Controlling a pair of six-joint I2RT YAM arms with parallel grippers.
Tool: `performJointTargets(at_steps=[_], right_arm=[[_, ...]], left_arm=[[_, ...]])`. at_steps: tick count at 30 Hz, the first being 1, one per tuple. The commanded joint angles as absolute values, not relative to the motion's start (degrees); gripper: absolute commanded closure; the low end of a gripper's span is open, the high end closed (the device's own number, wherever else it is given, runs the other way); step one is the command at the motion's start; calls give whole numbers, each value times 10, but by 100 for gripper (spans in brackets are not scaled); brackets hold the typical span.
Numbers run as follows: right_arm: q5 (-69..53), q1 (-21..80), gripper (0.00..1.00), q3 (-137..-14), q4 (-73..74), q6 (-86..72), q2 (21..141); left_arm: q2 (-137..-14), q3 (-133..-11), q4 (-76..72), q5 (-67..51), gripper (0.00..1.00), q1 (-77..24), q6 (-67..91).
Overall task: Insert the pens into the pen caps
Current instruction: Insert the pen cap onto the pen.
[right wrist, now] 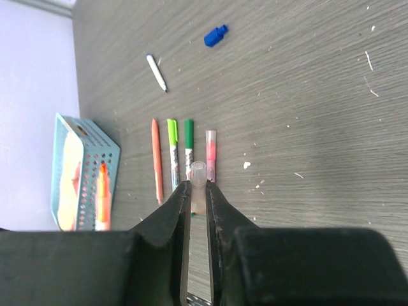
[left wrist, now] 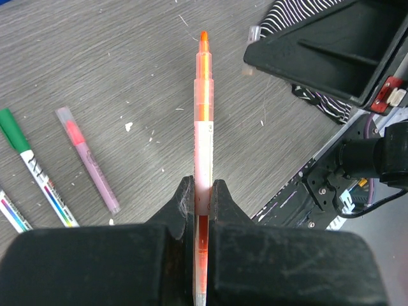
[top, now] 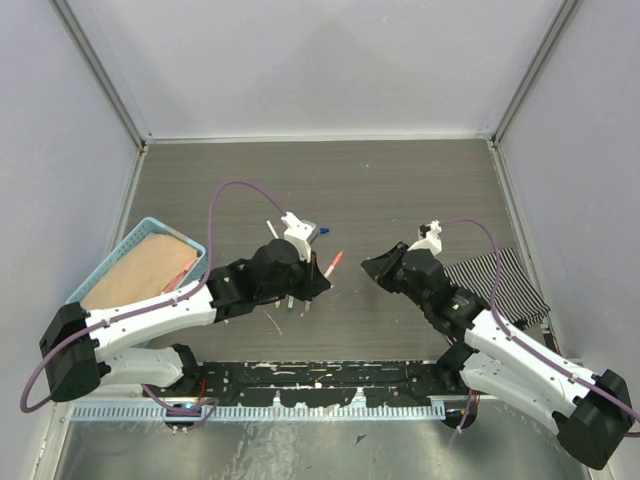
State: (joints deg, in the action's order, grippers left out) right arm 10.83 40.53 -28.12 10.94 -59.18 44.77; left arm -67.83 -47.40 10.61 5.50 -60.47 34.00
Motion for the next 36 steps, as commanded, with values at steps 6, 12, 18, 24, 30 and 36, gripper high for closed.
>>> performJointTargets(at_steps=[6, 12, 18, 24, 30, 36], right_arm=[[187, 406, 99, -293, 83, -686, 445], [192, 406, 99, -302, 81, -681, 449], [190, 405, 99, -311, 69, -665, 448], [182, 405, 99, -324, 64, -653, 456], [173, 406, 99, -326, 55, -652, 462], [168, 406, 99, -328, 54, -650, 463]], left_arm=[[-693, -466, 56, 47, 100, -621, 348], [-707, -466, 56, 36, 100, -626, 342], [-720, -472, 56, 24, 100, -630, 335], [-723, -475, 57, 16, 100, -635, 324], [-723, -476, 58, 15, 100, -637, 323], [-723, -478, 59, 16, 100, -638, 322]])
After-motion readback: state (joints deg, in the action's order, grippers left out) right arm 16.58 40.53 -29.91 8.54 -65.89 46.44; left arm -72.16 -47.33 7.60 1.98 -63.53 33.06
